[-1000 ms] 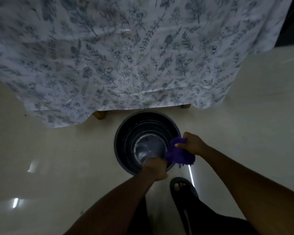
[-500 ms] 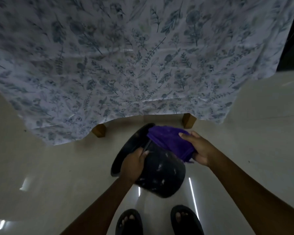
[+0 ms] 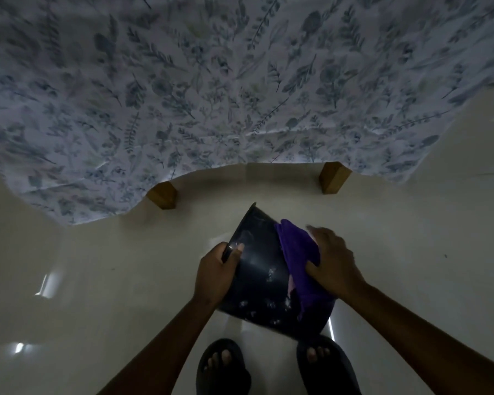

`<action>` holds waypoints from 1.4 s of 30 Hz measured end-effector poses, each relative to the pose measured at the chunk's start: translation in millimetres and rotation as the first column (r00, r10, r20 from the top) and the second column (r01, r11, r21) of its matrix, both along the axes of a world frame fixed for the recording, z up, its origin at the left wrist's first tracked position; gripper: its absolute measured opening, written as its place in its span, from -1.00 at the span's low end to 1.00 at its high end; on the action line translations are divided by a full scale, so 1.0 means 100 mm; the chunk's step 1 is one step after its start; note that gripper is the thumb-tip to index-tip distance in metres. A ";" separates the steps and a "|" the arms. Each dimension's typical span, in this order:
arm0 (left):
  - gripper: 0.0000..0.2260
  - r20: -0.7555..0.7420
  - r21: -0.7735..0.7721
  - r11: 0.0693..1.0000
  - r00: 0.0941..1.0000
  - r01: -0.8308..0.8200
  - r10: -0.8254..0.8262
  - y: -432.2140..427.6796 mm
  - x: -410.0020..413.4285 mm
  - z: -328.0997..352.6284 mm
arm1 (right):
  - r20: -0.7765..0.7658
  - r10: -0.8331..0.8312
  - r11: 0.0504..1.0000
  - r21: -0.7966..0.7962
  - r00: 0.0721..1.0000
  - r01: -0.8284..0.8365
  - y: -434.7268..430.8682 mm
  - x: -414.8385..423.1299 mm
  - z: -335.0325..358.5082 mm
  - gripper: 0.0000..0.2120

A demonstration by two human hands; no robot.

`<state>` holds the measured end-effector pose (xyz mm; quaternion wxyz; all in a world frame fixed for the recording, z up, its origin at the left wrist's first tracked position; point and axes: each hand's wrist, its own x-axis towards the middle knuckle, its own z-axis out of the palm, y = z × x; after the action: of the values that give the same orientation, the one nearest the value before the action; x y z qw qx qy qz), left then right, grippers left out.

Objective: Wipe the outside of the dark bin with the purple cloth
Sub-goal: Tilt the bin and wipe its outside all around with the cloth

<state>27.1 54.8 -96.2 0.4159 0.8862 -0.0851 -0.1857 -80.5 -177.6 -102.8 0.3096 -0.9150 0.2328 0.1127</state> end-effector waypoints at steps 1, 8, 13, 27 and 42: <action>-0.69 -0.002 0.005 1.000 1.000 0.005 -0.005 0.00 0.00 0.00 | 0.020 0.089 0.993 0.076 0.996 -0.090 0.03 0.04 -0.03 -0.36; -0.83 -0.006 -0.014 0.998 0.998 0.060 -0.060 0.03 0.01 0.01 | 0.154 -0.001 1.000 -0.013 0.988 0.003 0.29 0.24 -0.21 -0.45; -0.82 -0.047 -0.037 0.998 0.998 0.042 -0.043 0.09 0.00 -0.02 | 0.136 0.036 0.999 -0.041 0.990 -0.030 0.53 0.20 -0.19 -0.44; -0.83 -0.036 -0.022 0.999 0.999 0.038 -0.039 0.16 -0.02 -0.05 | 0.079 -0.066 0.993 0.103 0.995 0.057 0.34 0.37 -0.22 -0.53; -0.75 -0.072 0.022 0.998 0.995 0.064 -0.062 -0.05 0.15 -0.04 | 0.067 -0.061 0.996 0.074 0.996 0.056 0.27 0.51 -0.22 -0.53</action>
<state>41.7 50.2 -100.2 0.4019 0.8808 -0.0959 -0.2313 -29.4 -150.2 -124.6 0.3535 -0.8993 0.2446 0.0803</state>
